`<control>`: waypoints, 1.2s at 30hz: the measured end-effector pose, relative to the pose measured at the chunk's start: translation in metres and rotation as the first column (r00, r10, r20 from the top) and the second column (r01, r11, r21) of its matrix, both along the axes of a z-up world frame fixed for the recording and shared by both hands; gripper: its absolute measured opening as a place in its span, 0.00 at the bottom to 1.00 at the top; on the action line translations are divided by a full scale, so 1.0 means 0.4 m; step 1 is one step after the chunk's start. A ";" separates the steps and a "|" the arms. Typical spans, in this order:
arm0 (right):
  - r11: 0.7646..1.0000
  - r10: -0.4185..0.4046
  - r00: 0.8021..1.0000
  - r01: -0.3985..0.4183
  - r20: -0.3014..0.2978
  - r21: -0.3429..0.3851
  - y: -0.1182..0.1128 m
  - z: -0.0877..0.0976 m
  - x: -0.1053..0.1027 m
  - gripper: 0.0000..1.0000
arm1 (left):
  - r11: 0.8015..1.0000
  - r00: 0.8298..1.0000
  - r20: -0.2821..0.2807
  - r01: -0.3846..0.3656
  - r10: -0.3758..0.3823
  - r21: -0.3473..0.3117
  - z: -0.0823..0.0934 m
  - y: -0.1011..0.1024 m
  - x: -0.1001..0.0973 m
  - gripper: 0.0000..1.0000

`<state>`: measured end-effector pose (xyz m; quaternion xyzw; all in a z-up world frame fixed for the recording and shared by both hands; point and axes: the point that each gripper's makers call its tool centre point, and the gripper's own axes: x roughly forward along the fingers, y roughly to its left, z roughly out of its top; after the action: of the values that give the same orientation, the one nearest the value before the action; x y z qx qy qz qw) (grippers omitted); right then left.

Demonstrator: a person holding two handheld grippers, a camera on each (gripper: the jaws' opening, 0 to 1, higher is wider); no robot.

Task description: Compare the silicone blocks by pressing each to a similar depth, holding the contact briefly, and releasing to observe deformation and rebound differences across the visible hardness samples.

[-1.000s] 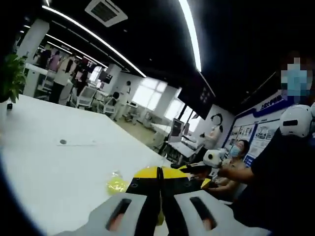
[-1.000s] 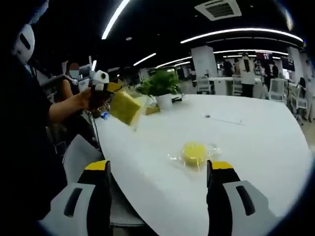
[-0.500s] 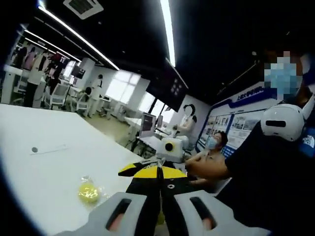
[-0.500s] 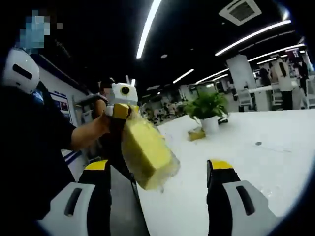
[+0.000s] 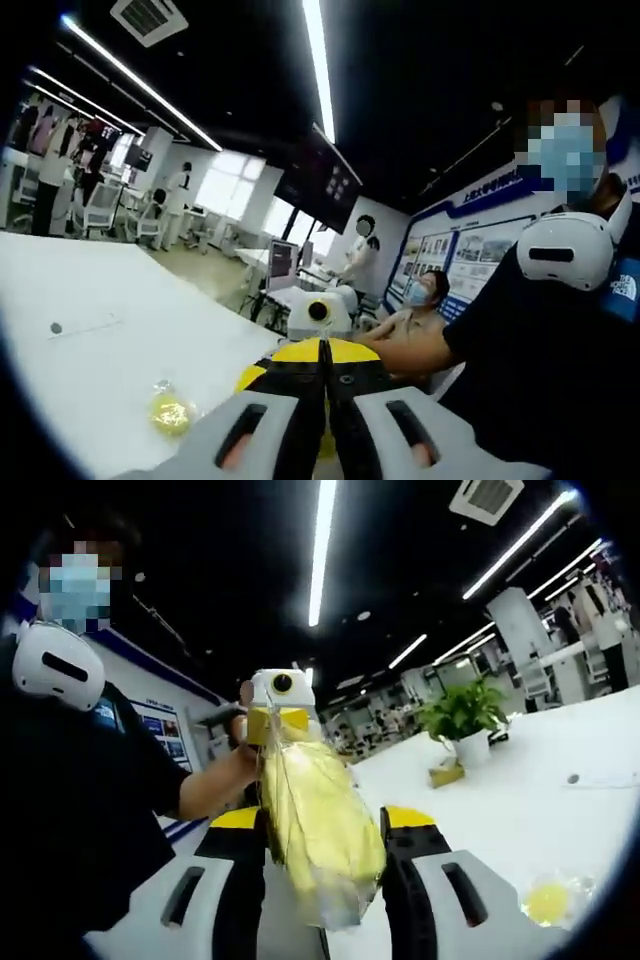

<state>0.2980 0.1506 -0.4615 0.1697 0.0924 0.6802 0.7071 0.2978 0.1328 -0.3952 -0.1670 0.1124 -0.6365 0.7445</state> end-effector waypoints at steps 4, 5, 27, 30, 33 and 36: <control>1.000 0.004 1.000 -0.004 -0.027 -0.014 0.000 -0.012 0.001 0.40 | 1.000 1.000 0.009 0.001 -0.001 0.004 -0.004 0.000 -0.003 0.00; 1.000 0.008 0.999 -0.009 -0.045 -0.017 0.003 -0.013 0.000 0.40 | 1.000 1.000 0.013 -0.006 0.006 0.005 -0.006 0.001 -0.001 0.00; 0.964 0.020 0.980 0.033 0.196 -0.264 0.030 -0.059 0.002 0.11 | 0.988 0.994 0.082 -0.081 0.071 0.132 -0.067 0.044 0.016 0.00; 0.961 0.026 0.977 0.034 0.213 -0.274 0.028 -0.062 0.006 0.09 | 0.985 0.993 0.091 -0.090 0.077 0.144 -0.071 0.046 0.016 0.00; 0.957 0.024 0.977 0.039 0.212 -0.288 0.027 -0.066 0.012 0.08 | 0.983 0.992 0.094 -0.101 0.087 0.152 -0.074 0.050 0.021 0.00; 0.957 0.014 0.976 0.050 0.216 -0.286 0.027 -0.065 0.018 0.08 | 0.982 0.990 0.097 -0.111 0.098 0.150 -0.073 0.050 0.027 0.00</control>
<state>0.3053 0.1615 -0.4874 -0.0098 0.1123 0.6673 0.7362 0.3088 0.1530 -0.4243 -0.0856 0.1193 -0.5926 0.7920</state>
